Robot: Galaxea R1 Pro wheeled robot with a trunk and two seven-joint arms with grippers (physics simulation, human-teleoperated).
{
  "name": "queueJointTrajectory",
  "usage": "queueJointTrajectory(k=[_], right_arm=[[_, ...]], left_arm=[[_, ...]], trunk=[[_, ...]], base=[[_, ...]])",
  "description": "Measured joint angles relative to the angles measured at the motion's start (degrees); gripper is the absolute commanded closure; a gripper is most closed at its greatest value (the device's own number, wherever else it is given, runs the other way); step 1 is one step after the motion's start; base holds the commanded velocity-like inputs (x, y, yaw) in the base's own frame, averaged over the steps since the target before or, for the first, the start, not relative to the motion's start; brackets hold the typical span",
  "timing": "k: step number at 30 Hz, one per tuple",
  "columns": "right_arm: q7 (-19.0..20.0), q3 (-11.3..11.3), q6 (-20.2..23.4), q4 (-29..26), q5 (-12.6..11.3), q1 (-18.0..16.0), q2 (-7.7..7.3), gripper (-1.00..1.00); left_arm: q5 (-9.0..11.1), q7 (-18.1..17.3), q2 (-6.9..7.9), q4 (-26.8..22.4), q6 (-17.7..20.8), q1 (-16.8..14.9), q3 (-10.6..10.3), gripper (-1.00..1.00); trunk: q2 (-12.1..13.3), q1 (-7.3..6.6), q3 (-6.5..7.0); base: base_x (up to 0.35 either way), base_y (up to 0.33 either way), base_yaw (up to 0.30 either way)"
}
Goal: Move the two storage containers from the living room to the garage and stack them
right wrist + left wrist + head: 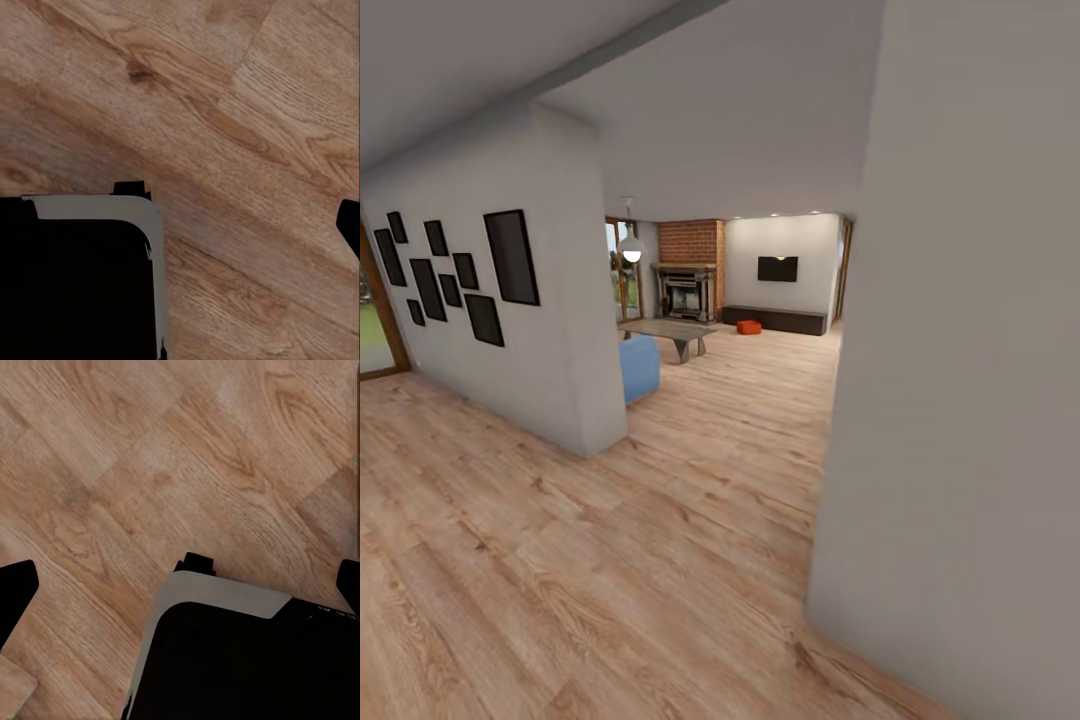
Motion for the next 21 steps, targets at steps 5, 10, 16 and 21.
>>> queueJointTrajectory(k=[5,10,16,21], right_arm=[[0.0,-0.1,0.1,0.0,-0.2,0.0,0.29,-1.0],[0.0,-0.1,0.1,0.0,-0.1,0.0,0.36,-1.0],[0.0,-0.1,0.1,0.0,-0.1,0.0,0.37,-1.0],[0.0,-0.1,0.1,0.0,-0.1,0.0,0.37,-1.0]], left_arm=[[0.0,0.0,0.0,0.0,0.0,0.0,0.0,-1.0],[0.0,0.0,0.0,0.0,0.0,0.0,0.0,-1.0],[0.0,0.0,0.0,0.0,0.0,0.0,0.0,-1.0],[0.0,0.0,0.0,0.0,-0.2,0.0,0.0,-1.0]], trunk=[[0.0,0.0,0.0],[0.0,0.0,0.0],[0.0,0.0,0.0],[0.0,0.0,0.0]], base=[[0.322,0.0,0.0],[0.322,0.0,0.0],[0.322,0.0,0.0],[0.322,0.0,0.0]])
